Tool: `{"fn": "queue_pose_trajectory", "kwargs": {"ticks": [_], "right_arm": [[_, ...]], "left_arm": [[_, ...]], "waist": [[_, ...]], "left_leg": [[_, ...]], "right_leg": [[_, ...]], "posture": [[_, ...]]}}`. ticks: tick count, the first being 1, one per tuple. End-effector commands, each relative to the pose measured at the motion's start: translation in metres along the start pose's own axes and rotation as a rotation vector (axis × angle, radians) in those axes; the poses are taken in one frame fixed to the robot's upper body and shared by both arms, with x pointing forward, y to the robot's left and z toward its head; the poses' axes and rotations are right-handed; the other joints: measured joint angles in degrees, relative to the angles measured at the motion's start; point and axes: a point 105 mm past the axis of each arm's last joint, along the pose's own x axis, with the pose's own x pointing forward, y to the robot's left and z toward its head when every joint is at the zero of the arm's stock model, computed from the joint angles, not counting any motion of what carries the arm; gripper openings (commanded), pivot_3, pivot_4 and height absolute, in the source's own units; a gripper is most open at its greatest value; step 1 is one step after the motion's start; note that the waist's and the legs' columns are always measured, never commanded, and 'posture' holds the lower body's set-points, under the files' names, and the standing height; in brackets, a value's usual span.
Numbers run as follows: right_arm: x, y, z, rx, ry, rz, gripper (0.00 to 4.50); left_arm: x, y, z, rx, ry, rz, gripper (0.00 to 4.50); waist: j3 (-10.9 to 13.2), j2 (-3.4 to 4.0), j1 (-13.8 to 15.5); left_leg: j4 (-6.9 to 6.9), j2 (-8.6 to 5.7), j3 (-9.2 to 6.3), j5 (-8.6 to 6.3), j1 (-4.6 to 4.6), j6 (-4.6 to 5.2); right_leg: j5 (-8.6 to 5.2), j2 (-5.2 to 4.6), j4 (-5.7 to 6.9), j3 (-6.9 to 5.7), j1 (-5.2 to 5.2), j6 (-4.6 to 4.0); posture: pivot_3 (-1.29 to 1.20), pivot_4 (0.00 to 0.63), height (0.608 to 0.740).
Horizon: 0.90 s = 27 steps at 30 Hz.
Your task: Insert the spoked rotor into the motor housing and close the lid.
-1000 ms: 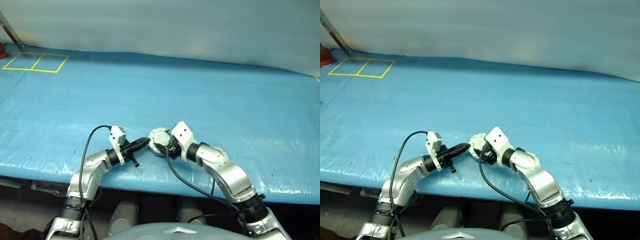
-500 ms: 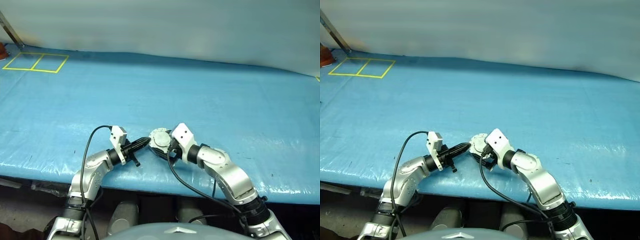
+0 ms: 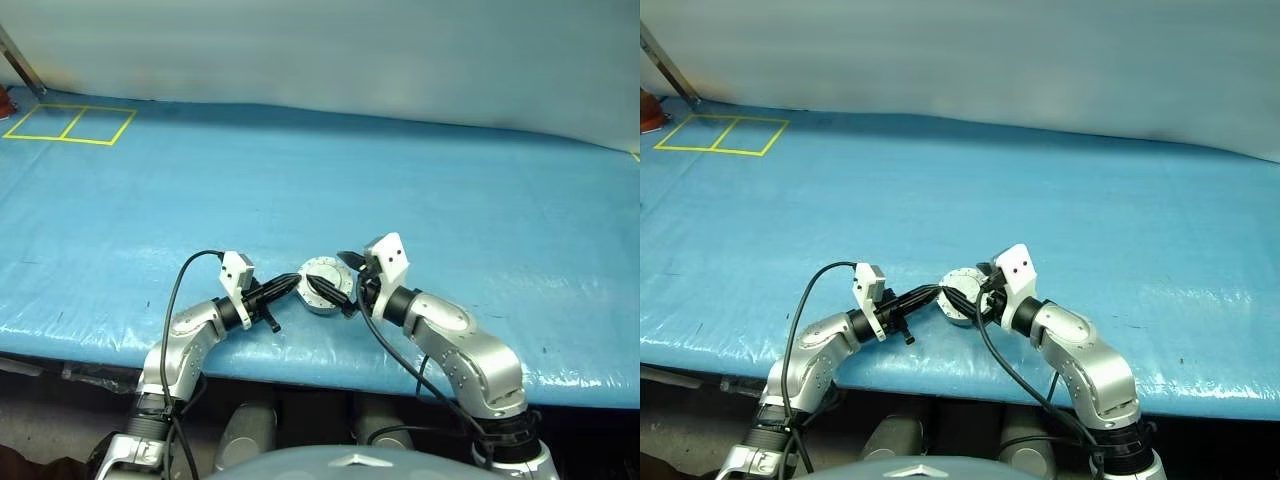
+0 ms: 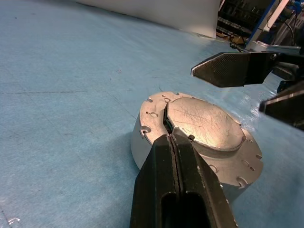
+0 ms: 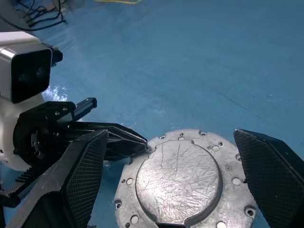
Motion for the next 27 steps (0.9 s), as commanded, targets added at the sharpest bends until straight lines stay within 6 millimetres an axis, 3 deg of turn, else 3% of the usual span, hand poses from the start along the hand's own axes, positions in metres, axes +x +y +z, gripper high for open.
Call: {"fn": "queue_pose_trajectory", "kwargs": {"ticks": [1, 9, 15, 27], "right_arm": [[-0.008, -0.009, -0.003, 0.062, 0.004, -0.057, 4.46], [-0.023, -0.017, -0.015, 0.364, -0.041, -0.091, 4.46], [-0.031, -0.014, -0.021, 0.695, -0.11, -0.035, 4.46], [-0.018, 0.006, -0.04, 0.982, -0.084, 0.041, 4.46]], "left_arm": [[0.002, -0.005, -0.01, -0.025, 0.023, -0.017, 0.0], [0.002, -0.007, -0.008, -0.022, -0.003, -0.027, 0.0], [0.001, -0.006, -0.01, -0.013, 0.0, -0.024, 0.0], [-0.001, -0.006, -0.01, -0.004, -0.002, -0.017, 0.0]], "waist": [[0.0, 0.01, 0.0], [0.0, 0.04, 0.0], [0.1, 0.14, 0.0], [0.1, 0.24, -0.1]], "left_leg": [[-0.01, 0.0, 0.0, 0.0, -0.01, 0.0], [-0.04, 0.0, 0.0, 0.0, -0.04, 0.0], [-0.05, 0.03, -0.03, 0.0, -0.05, 0.0], [-0.08, 0.03, -0.01, -0.01, -0.07, 0.0]], "right_leg": [[0.0, 0.0, -0.01, 0.0, -0.01, 0.0], [-0.02, 0.0, -0.01, 0.0, -0.04, -0.01], [-0.02, 0.01, -0.01, 0.0, -0.05, -0.02], [-0.05, 0.0, -0.01, -0.01, -0.09, -0.05]], "posture": [[0.0, 0.15, 0.74], [0.0, 0.15, 0.74], [0.0, 0.15, 0.74], [0.0, 0.15, 0.74]]}}
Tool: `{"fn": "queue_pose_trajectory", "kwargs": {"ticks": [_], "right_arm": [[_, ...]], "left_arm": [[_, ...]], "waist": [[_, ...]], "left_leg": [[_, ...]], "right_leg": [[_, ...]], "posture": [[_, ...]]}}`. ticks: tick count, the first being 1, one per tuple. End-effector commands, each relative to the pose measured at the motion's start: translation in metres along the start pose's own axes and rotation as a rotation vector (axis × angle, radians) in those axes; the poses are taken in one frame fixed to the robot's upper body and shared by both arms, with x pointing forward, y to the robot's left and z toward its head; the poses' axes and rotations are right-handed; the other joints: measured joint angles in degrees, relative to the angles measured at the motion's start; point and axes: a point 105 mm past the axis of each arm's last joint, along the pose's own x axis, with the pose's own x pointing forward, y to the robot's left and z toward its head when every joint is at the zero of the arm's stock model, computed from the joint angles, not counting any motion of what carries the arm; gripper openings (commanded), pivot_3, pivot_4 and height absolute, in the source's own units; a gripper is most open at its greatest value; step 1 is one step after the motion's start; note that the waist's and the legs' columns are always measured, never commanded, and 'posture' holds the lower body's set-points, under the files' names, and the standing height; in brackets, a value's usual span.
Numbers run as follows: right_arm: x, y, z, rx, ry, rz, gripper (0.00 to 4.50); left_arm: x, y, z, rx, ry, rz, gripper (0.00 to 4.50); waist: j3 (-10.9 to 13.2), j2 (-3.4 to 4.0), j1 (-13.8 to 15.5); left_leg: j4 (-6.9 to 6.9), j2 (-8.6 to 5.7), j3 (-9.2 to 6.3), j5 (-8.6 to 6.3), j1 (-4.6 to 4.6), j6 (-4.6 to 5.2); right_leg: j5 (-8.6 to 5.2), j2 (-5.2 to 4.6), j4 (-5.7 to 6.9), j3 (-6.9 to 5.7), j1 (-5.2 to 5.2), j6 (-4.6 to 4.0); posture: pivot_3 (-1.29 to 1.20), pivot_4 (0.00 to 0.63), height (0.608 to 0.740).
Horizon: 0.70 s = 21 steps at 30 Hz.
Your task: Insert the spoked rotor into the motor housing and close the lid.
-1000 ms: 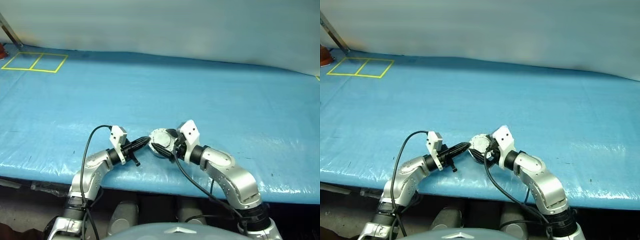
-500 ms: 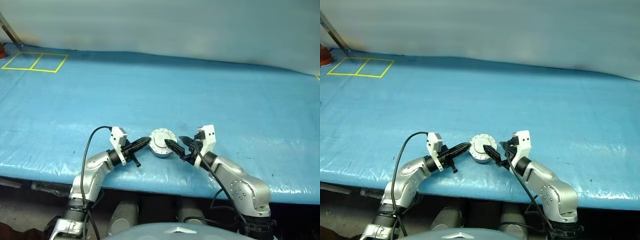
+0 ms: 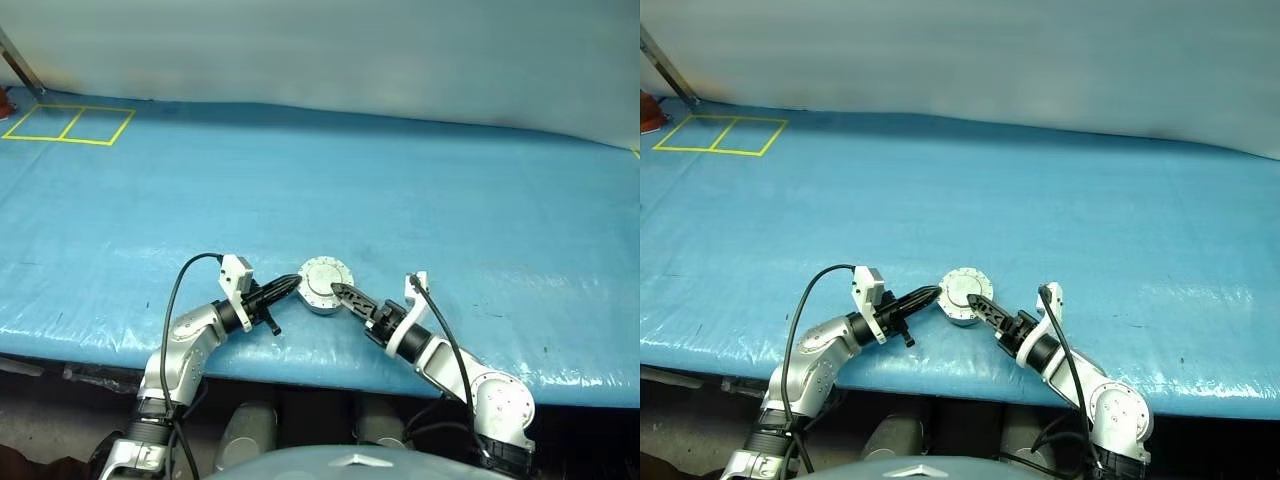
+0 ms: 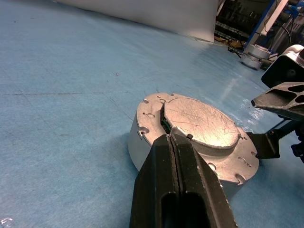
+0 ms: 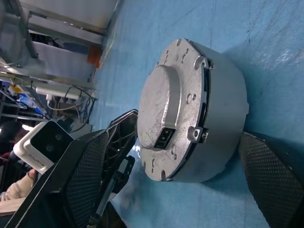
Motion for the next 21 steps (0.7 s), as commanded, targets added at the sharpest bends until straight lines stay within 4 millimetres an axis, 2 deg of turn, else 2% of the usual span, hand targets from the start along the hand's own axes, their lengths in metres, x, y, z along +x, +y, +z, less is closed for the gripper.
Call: {"fn": "queue_pose_trajectory", "kwargs": {"ticks": [1, 5, 8, 12, 19, 21], "right_arm": [[0.0065, 0.0094, -0.002, 0.05, -0.006, 0.056, 4.46], [0.0105, 0.0102, 0.0028, 0.098, -0.041, 0.076, 4.46], [0.0123, 0.012, 0.0069, 0.124, -0.067, 0.094, 3.89], [0.0127, 0.0153, 0.0068, 0.128, -0.066, 0.11, 2.59], [0.013, 0.0137, 0.0074, 0.133, -0.068, 0.102, 2.59], [0.0138, 0.0083, 0.0073, 0.134, -0.069, 0.067, 2.23]], "left_arm": [[0.0001, -0.0029, -0.0092, -0.014, 0.027, -0.01, 0.0], [-0.0002, -0.0029, -0.0098, -0.011, 0.029, -0.008, 0.0], [-0.0008, -0.0026, -0.0108, -0.009, 0.032, -0.006, 0.0], [-0.0017, -0.0029, -0.0124, -0.01, 0.036, -0.005, 0.0], [-0.0017, -0.0035, -0.0145, -0.011, 0.041, -0.005, 0.0], [-0.0016, -0.0034, -0.0147, -0.01, 0.041, -0.005, 0.0]], "waist": [[0.0, 0.0, 0.0], [0.0, 0.02, -0.1], [0.0, 0.03, -0.1], [0.1, 0.11, -0.2], [0.1, 0.15, -0.3], [0.1, 0.15, -0.4]], "left_leg": [[0.0, 0.0, 0.0, 0.0, 0.0, 0.0], [0.0, 0.0, 0.0, 0.0, -0.02, 0.0], [0.0, 0.0, 0.0, 0.0, -0.01, 0.0], [0.0, 0.0, 0.0, 0.0, -0.03, 0.0], [0.0, 0.0, 0.0, 0.0, -0.07, 0.0], [0.0, 0.0, 0.0, 0.0, -0.06, 0.0]], "right_leg": [[0.0, 0.0, 0.0, 0.0, 0.0, 0.0], [0.0, 0.0, 0.0, 0.0, -0.01, 0.0], [0.0, 0.0, 0.0, 0.0, -0.01, 0.0], [0.0, 0.0, 0.0, 0.0, -0.03, 0.0], [0.0, 0.0, -0.01, 0.0, -0.05, 0.01], [-0.01, 0.0, -0.01, 0.0, -0.05, 0.01]], "posture": [[0.0, 0.15, 0.74], [0.0, 0.15, 0.74], [0.0, 0.15, 0.74], [0.0, 0.15, 0.74], [0.0, 0.15, 0.74], [0.0, 0.15, 0.74]]}}
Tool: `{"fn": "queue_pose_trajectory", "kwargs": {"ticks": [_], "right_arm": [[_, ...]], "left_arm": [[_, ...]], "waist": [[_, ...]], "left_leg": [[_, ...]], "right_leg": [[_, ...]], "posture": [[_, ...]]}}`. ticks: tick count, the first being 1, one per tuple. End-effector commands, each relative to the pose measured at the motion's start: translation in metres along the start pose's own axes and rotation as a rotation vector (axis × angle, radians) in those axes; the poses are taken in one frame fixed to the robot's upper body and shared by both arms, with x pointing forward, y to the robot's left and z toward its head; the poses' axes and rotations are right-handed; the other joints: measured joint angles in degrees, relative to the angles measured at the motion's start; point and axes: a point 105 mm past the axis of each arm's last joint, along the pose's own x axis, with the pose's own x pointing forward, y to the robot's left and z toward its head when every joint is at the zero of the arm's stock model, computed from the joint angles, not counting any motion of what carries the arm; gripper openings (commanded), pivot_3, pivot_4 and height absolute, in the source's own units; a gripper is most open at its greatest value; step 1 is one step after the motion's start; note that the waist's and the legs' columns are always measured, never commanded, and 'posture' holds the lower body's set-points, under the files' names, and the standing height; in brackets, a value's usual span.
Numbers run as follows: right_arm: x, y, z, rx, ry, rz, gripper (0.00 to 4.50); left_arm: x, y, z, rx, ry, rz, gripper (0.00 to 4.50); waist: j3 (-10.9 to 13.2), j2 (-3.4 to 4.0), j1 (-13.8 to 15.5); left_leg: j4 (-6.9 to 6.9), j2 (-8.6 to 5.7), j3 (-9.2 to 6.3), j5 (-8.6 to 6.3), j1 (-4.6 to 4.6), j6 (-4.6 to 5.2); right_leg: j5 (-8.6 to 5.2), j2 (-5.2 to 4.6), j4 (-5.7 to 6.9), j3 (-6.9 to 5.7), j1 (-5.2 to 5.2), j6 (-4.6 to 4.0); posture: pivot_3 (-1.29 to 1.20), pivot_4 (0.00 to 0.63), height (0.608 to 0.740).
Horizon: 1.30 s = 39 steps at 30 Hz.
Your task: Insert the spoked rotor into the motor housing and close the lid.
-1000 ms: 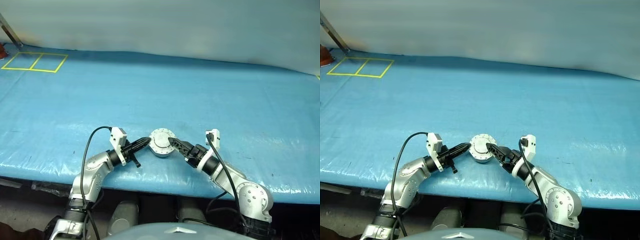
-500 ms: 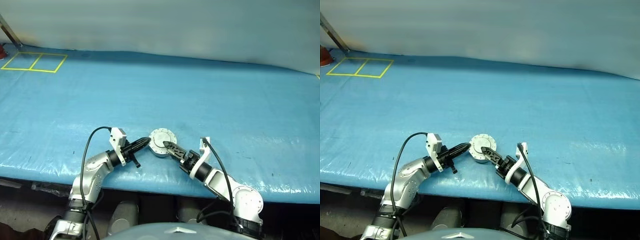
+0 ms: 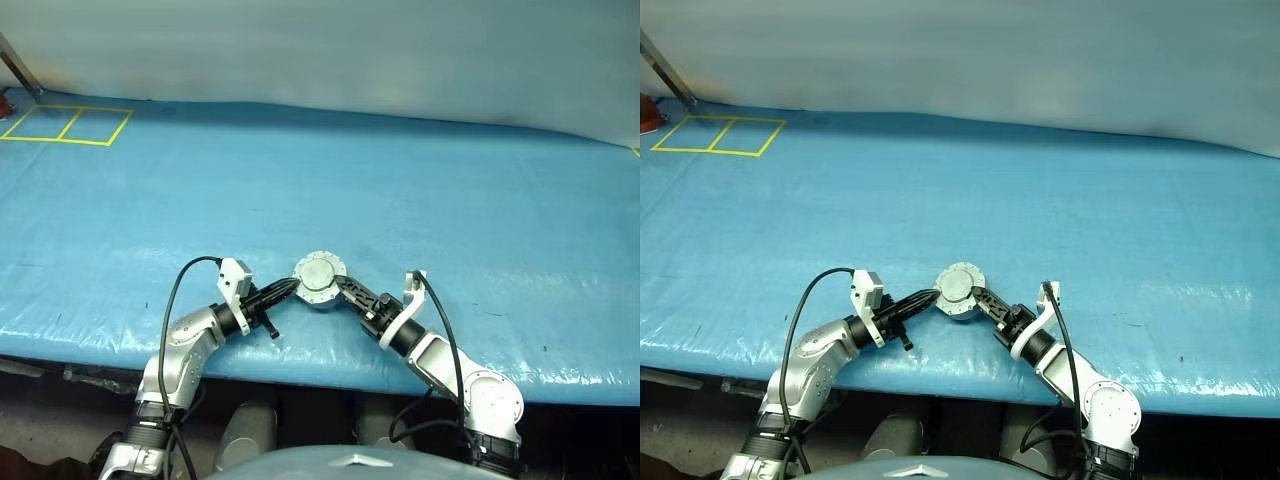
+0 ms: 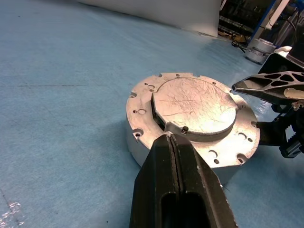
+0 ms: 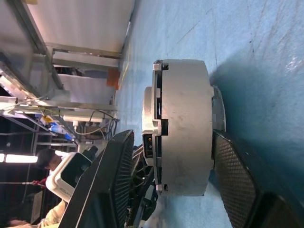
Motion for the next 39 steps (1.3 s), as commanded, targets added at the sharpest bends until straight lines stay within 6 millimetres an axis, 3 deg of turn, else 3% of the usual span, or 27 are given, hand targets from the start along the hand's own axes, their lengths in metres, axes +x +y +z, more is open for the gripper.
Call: {"fn": "queue_pose_trajectory", "kwargs": {"ticks": [1, 4, 11, 17, 21, 27, 39], "right_arm": [[0.005, 0.005, 0.0, -0.002, 0.003, 0.013, 1.96], [0.005, 0.003, -0.001, -0.012, 0.01, -0.007, 1.18], [0.004, -0.001, 0.002, -0.019, 0.002, -0.035, 1.18], [0.003, 0.013, 0.023, 0.073, -0.12, 0.05, 1.18], [0.004, 0.021, 0.034, 0.094, -0.173, 0.083, 1.18], [0.007, 0.038, 0.049, 0.099, -0.235, 0.151, 1.18], [0.009, 0.071, 0.055, 0.055, -0.239, 0.26, 1.18]], "left_arm": [[0.002, -0.004, -0.009, -0.016, 0.026, -0.017, 0.0], [0.002, -0.004, -0.009, -0.015, 0.025, -0.014, 0.0], [0.003, 0.0, -0.006, -0.037, 0.004, 0.015, 0.0], [0.005, 0.009, 0.012, -0.178, -0.119, 0.093, 0.0], [0.003, 0.009, 0.024, -0.411, -0.188, 0.061, 0.0], [0.001, 0.006, 0.034, -0.459, -0.276, 0.039, 0.0], [0.0, -0.011, 0.073, -0.837, -0.546, -0.176, 3.93]], "waist": [[0.0, 0.0, -0.1], [0.0, 0.01, -0.1], [0.0, 0.01, -0.2], [0.1, 0.02, -0.2], [0.3, 0.06, -0.5], [0.3, 0.08, -1.0], [0.3, 0.05, -1.0]], "left_leg": [[0.0, 0.0, 0.0, 0.0, 0.0, 0.0], [0.0, 0.0, 0.0, 0.0, 0.0, 0.0], [0.0, 0.0, 0.0, 0.0, 0.02, 0.0], [0.01, 0.0, -0.03, 0.0, -0.03, 0.0], [0.01, 0.0, -0.06, 0.01, -0.18, 0.01], [-0.02, -0.01, -0.03, 0.0, -0.21, 0.04], [0.01, -0.01, -0.02, 0.0, -0.21, 0.04]], "right_leg": [[0.0, 0.0, 0.0, 0.0, 0.0, 0.0], [0.0, 0.0, 0.0, 0.0, 0.0, 0.0], [0.0, 0.0, 0.0, 0.0, 0.01, 0.0], [0.0, 0.0, 0.0, -0.01, -0.01, 0.01], [0.0, 0.01, 0.0, -0.04, -0.14, 0.01], [-0.01, 0.03, 0.0, -0.04, -0.18, 0.03], [-0.02, 0.03, 0.0, -0.03, -0.16, 0.02]], "posture": [[0.0, 0.15, 0.74], [0.0, 0.15, 0.74], [0.0, 0.15, 0.74], [0.0, 0.15, 0.74], [0.0, 0.15, 0.74], [0.0, 0.15, 0.74], [0.0, 0.15, 0.74]]}}
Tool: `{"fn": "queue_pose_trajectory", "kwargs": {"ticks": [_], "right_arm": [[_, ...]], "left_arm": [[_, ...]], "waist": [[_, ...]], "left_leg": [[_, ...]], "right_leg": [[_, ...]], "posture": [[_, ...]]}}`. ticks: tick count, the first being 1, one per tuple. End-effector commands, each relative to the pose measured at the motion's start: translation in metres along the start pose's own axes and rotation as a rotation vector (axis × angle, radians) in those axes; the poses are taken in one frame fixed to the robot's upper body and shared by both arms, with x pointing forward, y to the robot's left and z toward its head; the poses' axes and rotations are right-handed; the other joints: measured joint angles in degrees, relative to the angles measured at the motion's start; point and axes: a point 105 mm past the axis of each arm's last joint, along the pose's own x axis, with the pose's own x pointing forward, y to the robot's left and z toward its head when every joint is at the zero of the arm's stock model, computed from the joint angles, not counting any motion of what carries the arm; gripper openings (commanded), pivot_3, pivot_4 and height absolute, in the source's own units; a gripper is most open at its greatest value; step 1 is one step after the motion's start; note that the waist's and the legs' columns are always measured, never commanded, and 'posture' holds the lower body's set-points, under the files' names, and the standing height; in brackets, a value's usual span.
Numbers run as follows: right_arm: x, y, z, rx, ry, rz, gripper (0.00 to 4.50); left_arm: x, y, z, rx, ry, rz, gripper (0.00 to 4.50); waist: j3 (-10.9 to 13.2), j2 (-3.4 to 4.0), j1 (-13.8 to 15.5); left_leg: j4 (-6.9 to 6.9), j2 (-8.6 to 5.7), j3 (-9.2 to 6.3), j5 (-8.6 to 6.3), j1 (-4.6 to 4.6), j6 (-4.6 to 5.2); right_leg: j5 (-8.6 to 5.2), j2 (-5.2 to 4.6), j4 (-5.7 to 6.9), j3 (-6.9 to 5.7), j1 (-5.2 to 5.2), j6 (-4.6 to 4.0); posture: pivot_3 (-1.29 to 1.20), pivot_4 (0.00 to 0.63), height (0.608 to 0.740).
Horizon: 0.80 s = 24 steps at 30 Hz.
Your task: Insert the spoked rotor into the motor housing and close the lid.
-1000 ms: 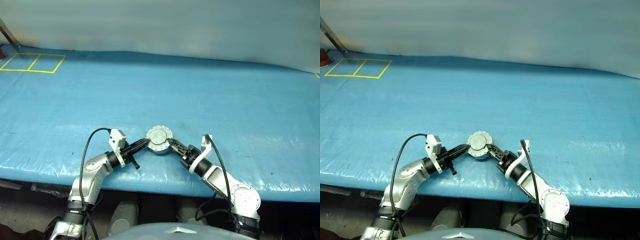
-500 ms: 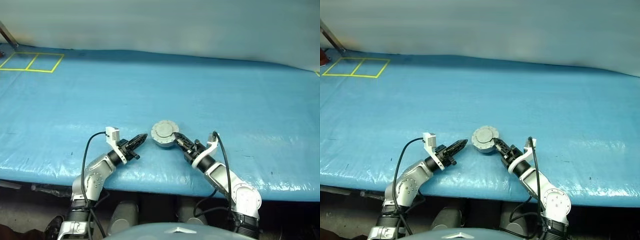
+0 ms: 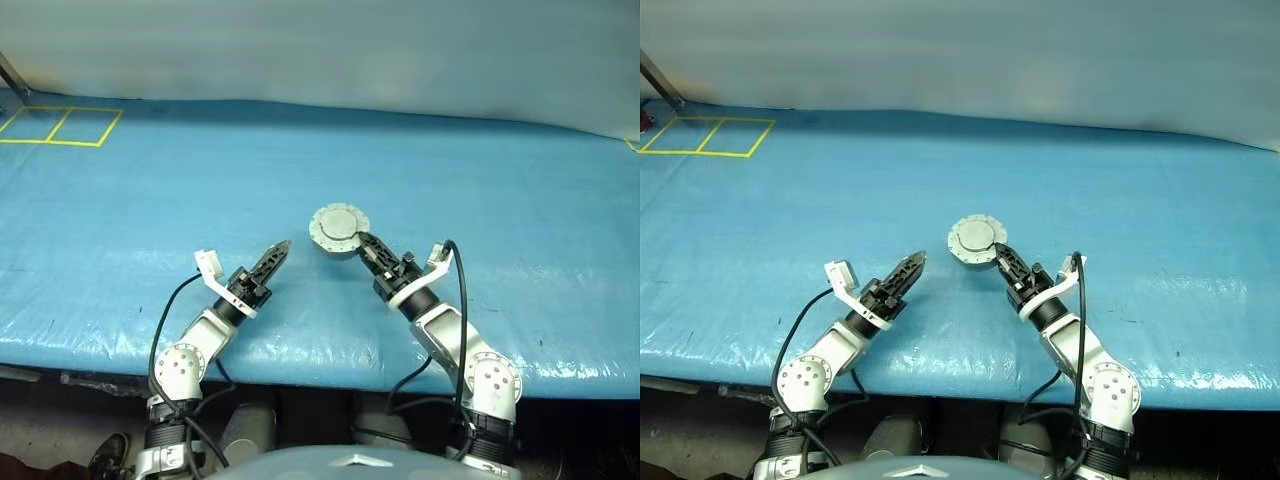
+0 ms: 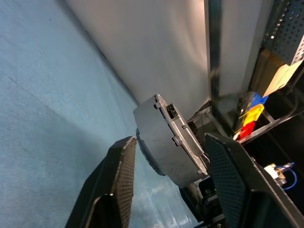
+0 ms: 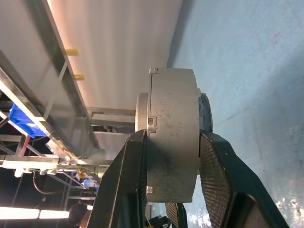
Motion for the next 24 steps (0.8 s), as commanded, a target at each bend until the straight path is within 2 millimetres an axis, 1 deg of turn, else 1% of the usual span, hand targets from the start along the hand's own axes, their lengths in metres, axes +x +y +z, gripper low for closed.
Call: {"fn": "queue_pose_trajectory", "kwargs": {"ticks": [1, 2, 7, 13, 19, 24], "right_arm": [[0.005, 0.035, 0.0, -0.022, 0.004, 0.137, 1.18], [0.005, 0.038, -0.002, -0.027, 0.015, 0.148, 1.18], [0.005, 0.051, -0.011, -0.047, 0.052, 0.191, 1.18], [0.004, 0.059, -0.018, -0.069, 0.078, 0.215, 1.18], [0.003, 0.06, -0.03, -0.089, 0.134, 0.222, 1.18], [0.001, 0.055, -0.044, -0.101, 0.195, 0.211, 1.18]], "left_arm": [[0.009, -0.023, 0.003, -0.043, 0.001, -0.102, 4.28], [0.011, -0.024, 0.001, -0.067, 0.01, -0.104, 4.47], [0.015, -0.021, -0.007, -0.11, 0.04, -0.09, 4.47], [0.021, -0.021, -0.009, -0.131, 0.036, -0.093, 4.47], [0.031, -0.025, -0.011, -0.153, 0.042, -0.128, 4.47], [0.042, -0.026, -0.013, -0.155, 0.034, -0.14, 4.47]], "waist": [[0.0, 0.0, 0.0], [0.0, 0.0, 0.0], [0.0, 0.0, 0.0], [0.0, 0.0, 0.1], [0.0, -0.01, 0.0], [0.0, -0.02, 0.0]], "left_leg": [[0.0, 0.0, 0.0, 0.0, 0.0, 0.0], [0.01, 0.0, 0.0, 0.0, 0.0, 0.0], [0.01, -0.01, 0.01, 0.0, 0.01, 0.0], [0.03, -0.01, 0.01, 0.0, 0.01, 0.0], [0.04, -0.01, 0.0, 0.0, 0.01, 0.0], [0.04, -0.02, 0.0, 0.0, 0.01, 0.0]], "right_leg": [[0.0, 0.0, 0.0, 0.0, 0.0, 0.0], [0.0, 0.0, 0.0, 0.0, 0.01, 0.0], [0.0, 0.01, 0.0, 0.01, 0.01, -0.01], [0.0, 0.01, 0.0, 0.01, 0.03, -0.02], [-0.01, 0.01, 0.0, 0.01, 0.03, -0.02], [0.0, 0.01, -0.01, 0.01, 0.04, -0.02]], "posture": [[0.0, 0.15, 0.74], [0.0, 0.15, 0.74], [0.0, 0.15, 0.74], [0.0, 0.15, 0.74], [0.0, 0.15, 0.74], [0.0, 0.15, 0.74]]}}
